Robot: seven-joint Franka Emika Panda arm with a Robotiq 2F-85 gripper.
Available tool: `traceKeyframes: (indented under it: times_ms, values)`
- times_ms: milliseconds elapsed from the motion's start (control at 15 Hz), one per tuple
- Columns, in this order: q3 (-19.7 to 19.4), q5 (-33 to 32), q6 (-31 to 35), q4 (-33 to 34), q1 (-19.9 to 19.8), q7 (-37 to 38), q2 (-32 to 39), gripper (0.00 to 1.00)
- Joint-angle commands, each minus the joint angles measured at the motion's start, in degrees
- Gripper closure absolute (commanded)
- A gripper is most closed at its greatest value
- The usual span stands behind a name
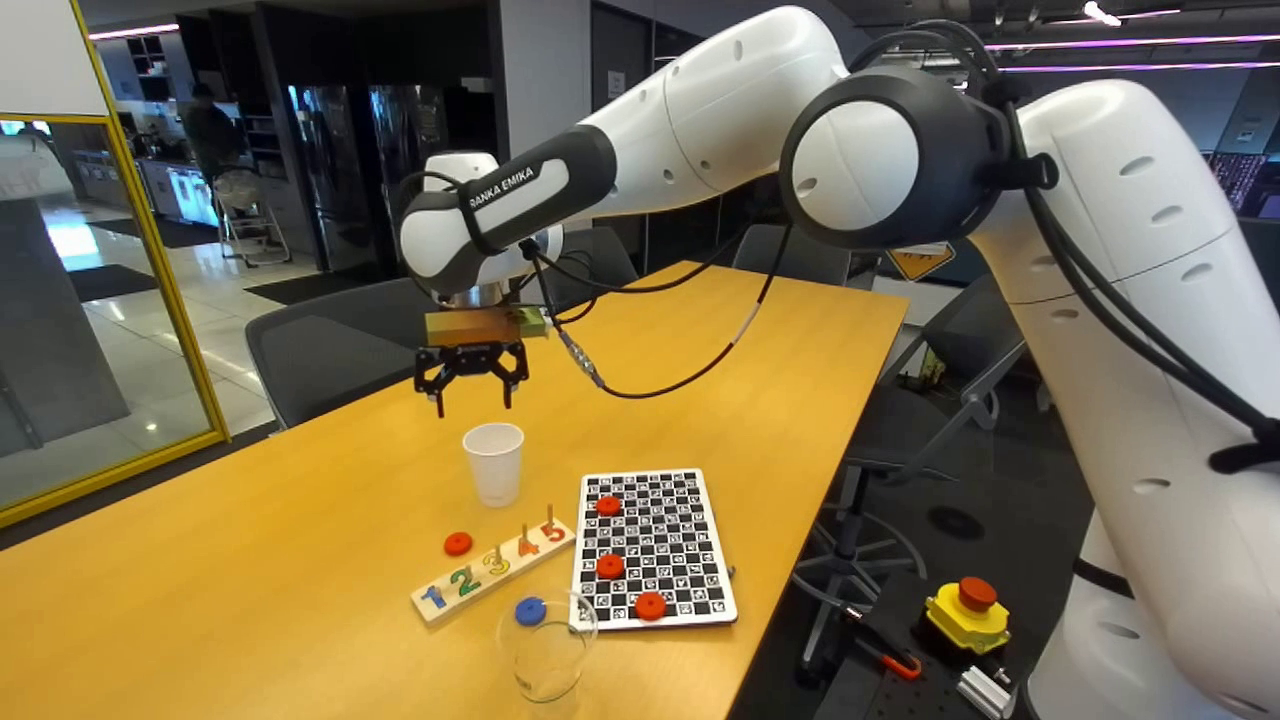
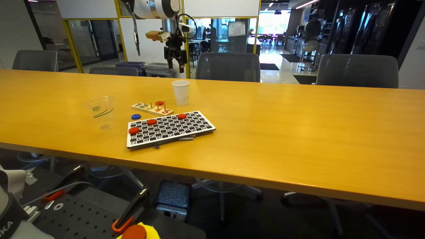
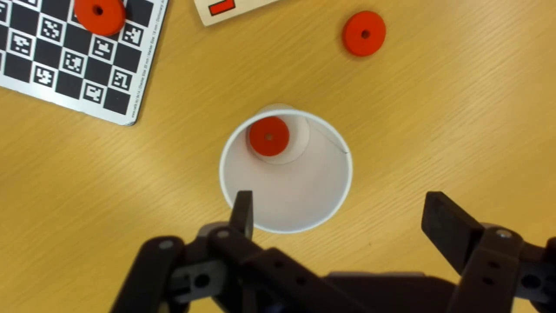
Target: Place the orange rings inside the white cup then put the blue ring in the clear cup
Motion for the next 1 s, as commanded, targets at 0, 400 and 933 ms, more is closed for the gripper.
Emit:
traceKeyframes:
  times_ms: [0, 400, 933]
  values:
    - [1.65, 1.78, -0.30, -4.16, 2.29, -1.04, -4.54, 0.00]
    - [4.79, 4.34, 0.91, -8.03, 5.36, -0.87, -4.86, 0.00]
    - [3.77, 5.08, 7.19, -11.19, 5.99, -0.11, -0.59, 0.00]
